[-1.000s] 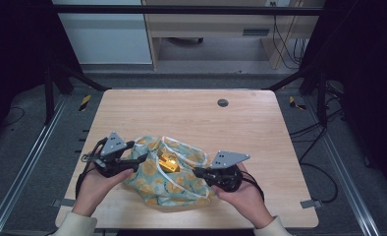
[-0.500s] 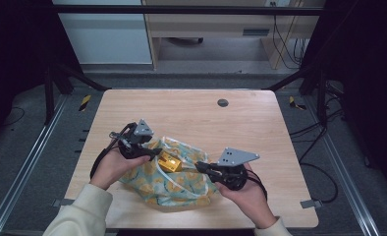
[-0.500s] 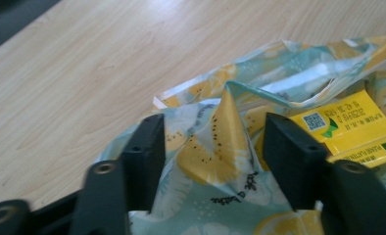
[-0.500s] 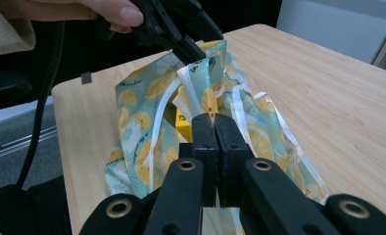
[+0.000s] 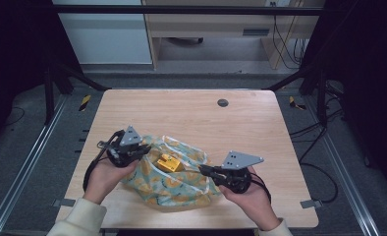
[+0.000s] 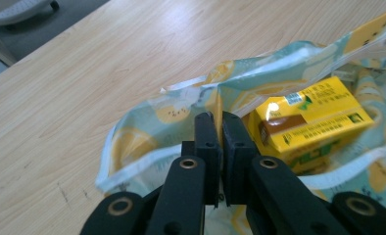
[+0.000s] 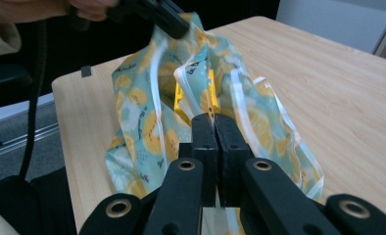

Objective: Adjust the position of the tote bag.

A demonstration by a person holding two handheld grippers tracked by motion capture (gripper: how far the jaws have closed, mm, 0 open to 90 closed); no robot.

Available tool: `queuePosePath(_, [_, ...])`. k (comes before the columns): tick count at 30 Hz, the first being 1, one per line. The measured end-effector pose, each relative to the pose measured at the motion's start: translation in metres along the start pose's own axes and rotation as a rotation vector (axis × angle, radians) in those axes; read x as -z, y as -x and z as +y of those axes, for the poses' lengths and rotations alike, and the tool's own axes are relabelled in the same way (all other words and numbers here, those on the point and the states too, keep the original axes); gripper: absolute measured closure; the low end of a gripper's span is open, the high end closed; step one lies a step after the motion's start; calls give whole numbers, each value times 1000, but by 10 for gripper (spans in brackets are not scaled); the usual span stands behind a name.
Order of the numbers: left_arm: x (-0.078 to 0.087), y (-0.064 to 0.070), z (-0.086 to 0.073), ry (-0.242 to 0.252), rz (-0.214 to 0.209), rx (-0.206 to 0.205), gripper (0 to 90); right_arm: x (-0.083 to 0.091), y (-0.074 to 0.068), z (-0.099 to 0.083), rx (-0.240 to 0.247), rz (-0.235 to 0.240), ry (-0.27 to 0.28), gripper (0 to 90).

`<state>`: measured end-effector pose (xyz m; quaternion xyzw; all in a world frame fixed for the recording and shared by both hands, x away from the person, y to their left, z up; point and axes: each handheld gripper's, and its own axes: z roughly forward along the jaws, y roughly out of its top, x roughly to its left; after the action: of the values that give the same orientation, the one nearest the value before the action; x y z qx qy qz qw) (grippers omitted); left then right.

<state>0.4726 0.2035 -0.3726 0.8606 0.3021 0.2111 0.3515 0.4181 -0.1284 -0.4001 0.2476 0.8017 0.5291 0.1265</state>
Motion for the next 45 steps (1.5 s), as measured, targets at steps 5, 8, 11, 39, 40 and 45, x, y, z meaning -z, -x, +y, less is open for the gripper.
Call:
queuePosePath(5, [21, 4, -20, 63, -13, 24, 883, -3, -2, -7, -11, 9, -19, 882])
queuePosePath(8, [26, 6, -27, 81, -29, 28, 887, -4, -3, -10, -9, 16, -25, 881])
queuePosePath(11, [28, 15, -47, 91, -50, 34, 888, -8, -4, -18, -20, 26, -51, 880])
queuePosePath(39, [0, 33, -109, 12, -151, 29, 897, -26, -6, -47, -27, 62, -170, 895])
queuePosePath(40, [-1, 35, -110, -7, -161, 19, 897, -26, -5, -49, -32, 68, -182, 898])
queuePosePath(45, [-6, 39, -112, -28, -163, 20, 896, -27, -3, -54, -38, 66, -216, 899])
